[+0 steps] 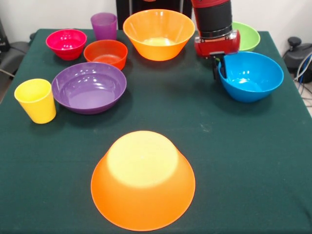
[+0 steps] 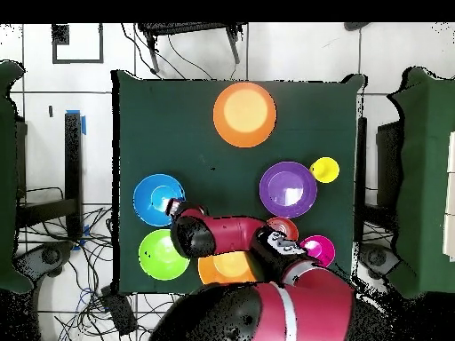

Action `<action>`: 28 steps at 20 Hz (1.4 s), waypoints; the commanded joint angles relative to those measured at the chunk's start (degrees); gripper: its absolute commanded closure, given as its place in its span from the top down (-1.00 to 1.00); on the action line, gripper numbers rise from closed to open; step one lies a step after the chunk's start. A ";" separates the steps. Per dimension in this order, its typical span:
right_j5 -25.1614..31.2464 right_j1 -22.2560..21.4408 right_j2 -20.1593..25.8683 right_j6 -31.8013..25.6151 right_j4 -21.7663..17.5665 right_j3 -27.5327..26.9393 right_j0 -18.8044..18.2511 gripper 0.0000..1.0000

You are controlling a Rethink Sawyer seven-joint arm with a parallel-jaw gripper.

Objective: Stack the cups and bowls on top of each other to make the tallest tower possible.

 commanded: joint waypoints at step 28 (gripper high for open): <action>14.25 -8.22 12.97 1.19 6.82 -13.57 -15.39 -1.00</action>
